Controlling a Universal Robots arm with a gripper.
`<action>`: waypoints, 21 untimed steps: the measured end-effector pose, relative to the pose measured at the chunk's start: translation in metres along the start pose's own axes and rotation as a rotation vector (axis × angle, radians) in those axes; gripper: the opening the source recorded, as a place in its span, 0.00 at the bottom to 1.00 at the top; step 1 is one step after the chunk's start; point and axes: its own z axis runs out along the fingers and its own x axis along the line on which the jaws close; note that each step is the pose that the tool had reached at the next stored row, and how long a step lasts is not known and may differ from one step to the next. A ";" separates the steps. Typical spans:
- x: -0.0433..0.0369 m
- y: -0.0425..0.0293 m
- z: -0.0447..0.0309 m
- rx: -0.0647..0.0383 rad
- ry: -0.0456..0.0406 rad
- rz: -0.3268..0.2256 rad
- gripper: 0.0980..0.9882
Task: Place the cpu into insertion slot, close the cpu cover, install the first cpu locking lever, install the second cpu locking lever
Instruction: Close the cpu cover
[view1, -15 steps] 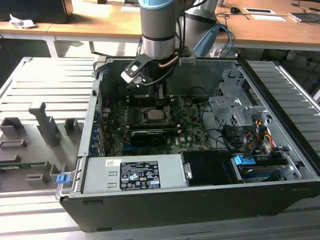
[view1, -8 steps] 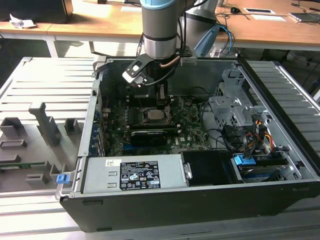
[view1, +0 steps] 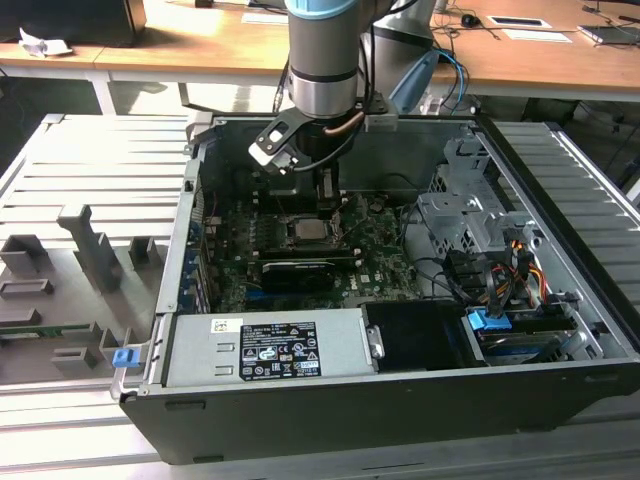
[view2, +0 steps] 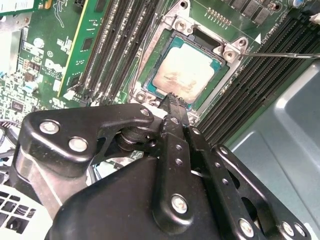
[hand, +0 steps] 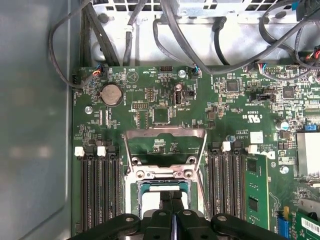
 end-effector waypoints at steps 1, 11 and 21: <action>0.0000 0.0006 0.0001 0.000 0.0001 0.000 0.01; 0.0002 0.0081 0.0007 0.000 0.0001 0.000 0.01; 0.0004 0.0186 0.0015 0.000 0.0001 0.000 0.01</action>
